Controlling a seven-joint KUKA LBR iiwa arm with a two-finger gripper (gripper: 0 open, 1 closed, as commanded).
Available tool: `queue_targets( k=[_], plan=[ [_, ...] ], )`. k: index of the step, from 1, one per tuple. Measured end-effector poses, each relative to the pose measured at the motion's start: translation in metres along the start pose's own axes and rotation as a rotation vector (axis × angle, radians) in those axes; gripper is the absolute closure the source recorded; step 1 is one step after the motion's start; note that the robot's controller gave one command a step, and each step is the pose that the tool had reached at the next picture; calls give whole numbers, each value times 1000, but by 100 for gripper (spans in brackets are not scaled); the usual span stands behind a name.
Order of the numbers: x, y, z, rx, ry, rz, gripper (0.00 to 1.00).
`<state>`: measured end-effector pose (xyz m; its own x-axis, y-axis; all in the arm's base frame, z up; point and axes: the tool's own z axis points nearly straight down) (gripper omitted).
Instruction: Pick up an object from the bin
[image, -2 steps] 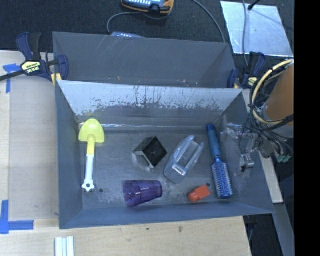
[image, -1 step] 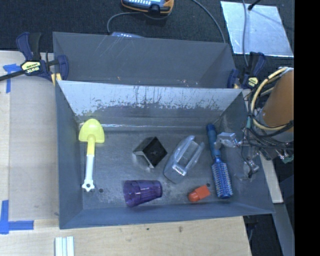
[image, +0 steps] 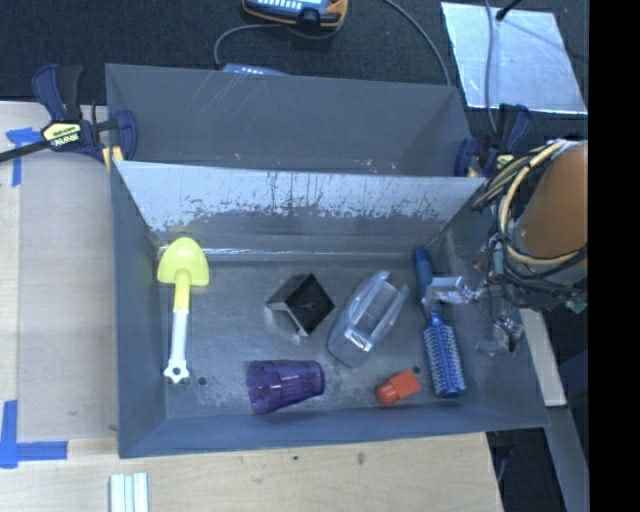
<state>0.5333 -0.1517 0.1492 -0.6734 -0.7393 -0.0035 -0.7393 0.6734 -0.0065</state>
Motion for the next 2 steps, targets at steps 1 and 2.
queue_targets(
  k=[1,2],
  plan=[
    [-11,7,49,-6,-6,-366,0],
    [-26,-5,79,-11,-17,-557,100]
  ],
)
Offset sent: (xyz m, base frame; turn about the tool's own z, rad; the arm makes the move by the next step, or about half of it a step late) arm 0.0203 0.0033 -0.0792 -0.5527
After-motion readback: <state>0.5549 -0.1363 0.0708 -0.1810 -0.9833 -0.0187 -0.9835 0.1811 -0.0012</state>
